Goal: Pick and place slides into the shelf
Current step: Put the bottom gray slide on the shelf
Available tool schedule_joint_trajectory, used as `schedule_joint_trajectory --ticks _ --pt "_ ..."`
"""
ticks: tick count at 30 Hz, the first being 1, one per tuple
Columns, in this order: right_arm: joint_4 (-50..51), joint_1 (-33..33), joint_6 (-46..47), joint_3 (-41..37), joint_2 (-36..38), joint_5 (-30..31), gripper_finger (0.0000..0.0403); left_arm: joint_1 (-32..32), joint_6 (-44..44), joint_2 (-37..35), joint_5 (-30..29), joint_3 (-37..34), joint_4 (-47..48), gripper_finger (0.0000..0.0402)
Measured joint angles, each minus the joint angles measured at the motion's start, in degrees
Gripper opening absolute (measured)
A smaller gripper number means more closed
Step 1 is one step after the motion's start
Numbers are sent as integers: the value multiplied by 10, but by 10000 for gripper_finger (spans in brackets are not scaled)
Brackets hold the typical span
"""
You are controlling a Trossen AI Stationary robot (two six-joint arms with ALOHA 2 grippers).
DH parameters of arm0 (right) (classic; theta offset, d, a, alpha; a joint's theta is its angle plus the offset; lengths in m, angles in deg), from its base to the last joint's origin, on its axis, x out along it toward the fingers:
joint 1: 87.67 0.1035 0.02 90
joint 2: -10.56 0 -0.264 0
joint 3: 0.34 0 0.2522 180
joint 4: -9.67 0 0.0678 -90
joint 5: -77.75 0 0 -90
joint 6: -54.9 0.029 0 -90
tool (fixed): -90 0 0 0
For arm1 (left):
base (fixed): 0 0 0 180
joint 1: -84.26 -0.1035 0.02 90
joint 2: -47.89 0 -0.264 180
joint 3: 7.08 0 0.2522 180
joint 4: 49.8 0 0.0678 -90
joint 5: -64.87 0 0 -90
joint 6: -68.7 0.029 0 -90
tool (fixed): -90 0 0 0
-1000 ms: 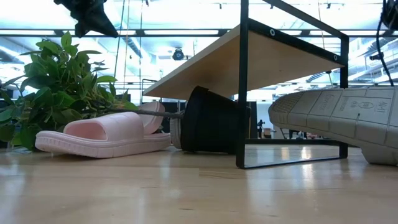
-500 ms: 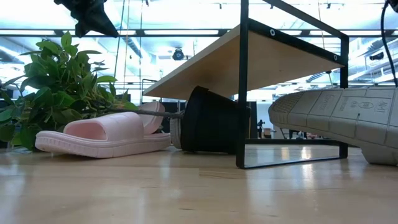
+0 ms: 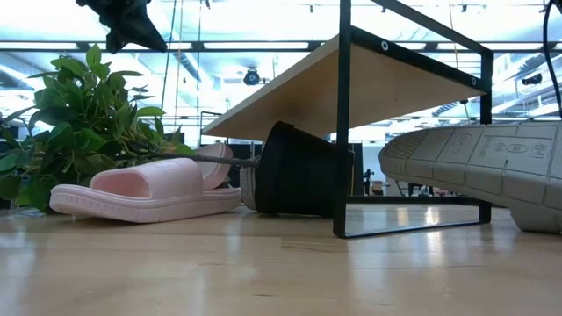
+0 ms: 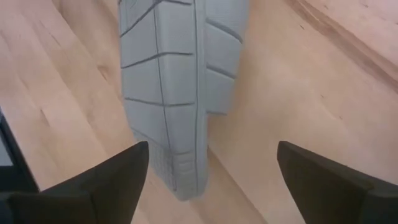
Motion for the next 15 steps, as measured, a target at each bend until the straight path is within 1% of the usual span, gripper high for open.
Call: schedule_joint_trajectory --ticks 3,8,15 --pt "-10 -5 -1 0 -2 0 358 0 0 0 0 0 0 35" --pt "-109 -10 -3 -45 -1 -5 357 0 0 0 0 0 0 28" --pt "-116 -20 6 -78 5 -10 357 0 -10 0 18 0 4 29"
